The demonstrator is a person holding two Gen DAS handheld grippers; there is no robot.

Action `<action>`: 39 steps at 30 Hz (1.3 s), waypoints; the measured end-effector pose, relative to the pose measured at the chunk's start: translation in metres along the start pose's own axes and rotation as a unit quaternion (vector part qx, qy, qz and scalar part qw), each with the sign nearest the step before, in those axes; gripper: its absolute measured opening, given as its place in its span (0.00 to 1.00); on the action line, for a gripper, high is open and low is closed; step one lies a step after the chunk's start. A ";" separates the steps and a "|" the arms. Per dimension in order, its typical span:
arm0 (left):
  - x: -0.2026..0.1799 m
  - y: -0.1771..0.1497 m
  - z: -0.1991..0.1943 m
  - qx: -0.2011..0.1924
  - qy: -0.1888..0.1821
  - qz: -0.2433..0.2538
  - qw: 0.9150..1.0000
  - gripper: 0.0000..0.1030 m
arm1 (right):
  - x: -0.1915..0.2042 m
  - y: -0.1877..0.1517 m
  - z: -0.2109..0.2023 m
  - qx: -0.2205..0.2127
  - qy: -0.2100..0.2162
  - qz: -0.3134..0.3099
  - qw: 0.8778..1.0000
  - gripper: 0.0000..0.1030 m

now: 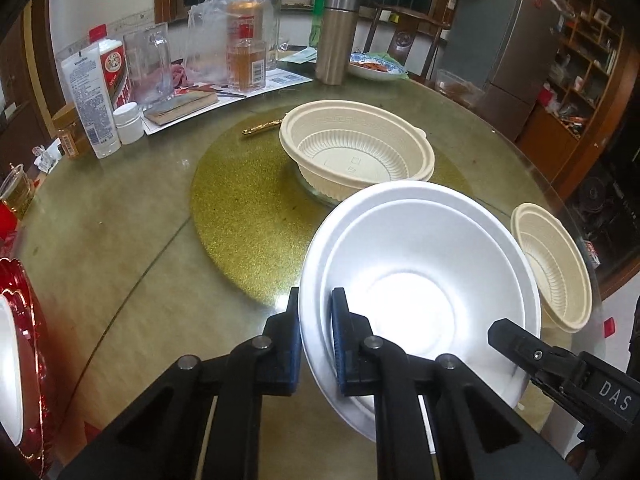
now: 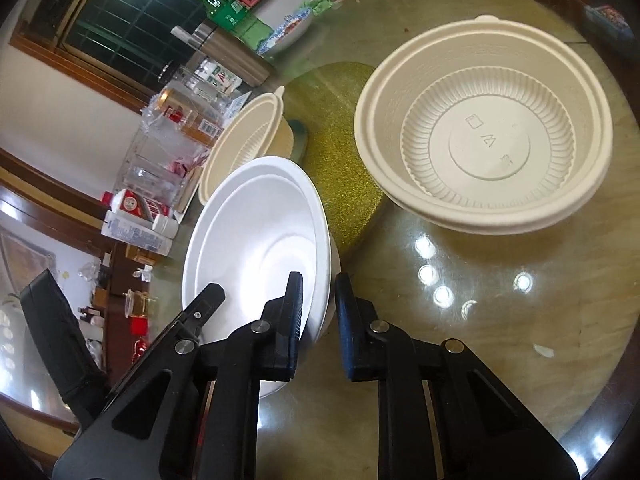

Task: Organize plates and bowls
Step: 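Grasp the large white bowl rim with left tool while right tool grasps another white bowl, then carry the white bowl with left tool while right tool carries its white bowl toward the plate stack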

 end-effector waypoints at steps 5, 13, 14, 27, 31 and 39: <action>0.002 -0.003 -0.016 -0.017 0.008 0.005 1.000 0.11 | 0.009 -0.005 -0.009 -0.008 0.007 -0.011 1.000 0.15; 0.015 -0.010 -0.028 -0.023 0.018 -0.005 1.000 0.11 | 0.023 -0.017 -0.013 -0.003 0.016 -0.030 0.999 0.15; 0.017 -0.010 -0.028 -0.022 0.019 -0.005 1.000 0.11 | 0.024 -0.018 -0.012 -0.001 0.017 -0.031 0.999 0.15; 0.037 -0.021 -0.044 -0.030 0.032 -0.014 0.999 0.11 | 0.042 -0.035 -0.010 0.014 0.026 -0.057 0.998 0.15; 0.043 -0.024 -0.048 -0.031 0.036 -0.019 0.999 0.11 | 0.048 -0.040 -0.008 0.018 0.027 -0.065 0.997 0.15; 0.057 -0.028 -0.055 -0.033 0.042 -0.029 0.998 0.11 | 0.058 -0.048 -0.006 0.027 0.033 -0.078 0.996 0.15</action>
Point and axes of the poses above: each gripper's, at about its wrist camera, not at the fingertips, and z roughly the way its jaws point, x to its left, y to its top, the point moved 1 cm from there along z, roughly the way its jaws point, and after that the axes turned 3 degrees about -x, right-handed, at the moved point
